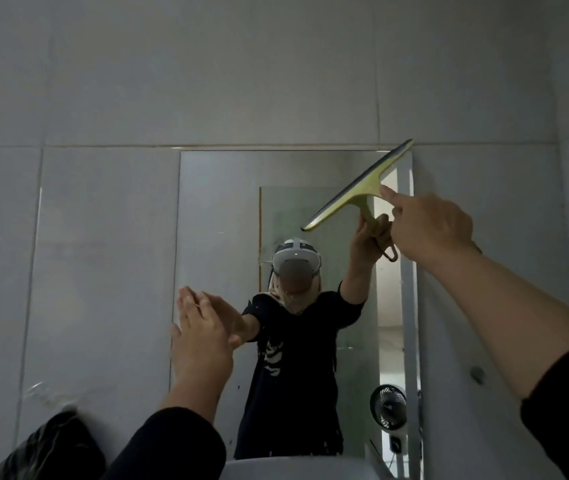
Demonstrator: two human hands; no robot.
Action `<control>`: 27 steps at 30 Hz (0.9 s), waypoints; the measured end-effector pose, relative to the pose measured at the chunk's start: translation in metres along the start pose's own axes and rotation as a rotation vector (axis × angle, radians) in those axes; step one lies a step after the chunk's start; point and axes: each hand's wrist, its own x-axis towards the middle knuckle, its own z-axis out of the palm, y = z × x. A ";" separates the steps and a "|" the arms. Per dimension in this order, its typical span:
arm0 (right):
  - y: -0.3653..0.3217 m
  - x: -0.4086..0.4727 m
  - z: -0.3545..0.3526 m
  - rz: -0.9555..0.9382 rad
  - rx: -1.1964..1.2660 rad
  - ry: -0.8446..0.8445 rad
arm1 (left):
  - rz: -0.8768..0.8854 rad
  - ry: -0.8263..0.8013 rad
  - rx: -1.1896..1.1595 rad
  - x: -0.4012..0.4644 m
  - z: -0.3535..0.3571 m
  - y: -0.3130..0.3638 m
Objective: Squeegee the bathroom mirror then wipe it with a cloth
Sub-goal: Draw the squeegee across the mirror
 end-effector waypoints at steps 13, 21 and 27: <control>-0.069 -0.069 0.059 0.281 0.589 -0.063 | 0.037 0.032 -0.052 -0.002 0.003 -0.009; -0.130 -0.098 0.085 0.256 0.647 -0.092 | 0.070 0.068 -0.127 -0.003 0.005 -0.018; -0.168 -0.122 0.078 0.010 0.511 -0.228 | 0.039 0.141 -0.139 -0.013 0.000 -0.040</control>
